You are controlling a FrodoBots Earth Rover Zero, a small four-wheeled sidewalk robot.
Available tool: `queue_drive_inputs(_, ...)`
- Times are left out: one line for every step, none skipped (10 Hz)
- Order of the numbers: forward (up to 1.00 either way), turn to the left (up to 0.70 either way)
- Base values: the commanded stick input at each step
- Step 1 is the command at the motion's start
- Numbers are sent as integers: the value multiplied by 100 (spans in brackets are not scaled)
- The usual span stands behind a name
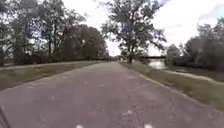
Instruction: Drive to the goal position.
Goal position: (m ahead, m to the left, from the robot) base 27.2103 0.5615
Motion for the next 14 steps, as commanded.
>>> queue_drive_inputs(100, 0)
queue_drive_inputs(100, 0)
queue_drive_inputs(100, 0)
queue_drive_inputs(100, 0)
queue_drive_inputs(100, 0)
queue_drive_inputs(100, 0)
queue_drive_inputs(100, 0)
queue_drive_inputs(100, 0)
queue_drive_inputs(100, 0)
queue_drive_inputs(100, 0)
queue_drive_inputs(100, 0)
queue_drive_inputs(100, 0)
queue_drive_inputs(100, 0)
queue_drive_inputs(100, 16)
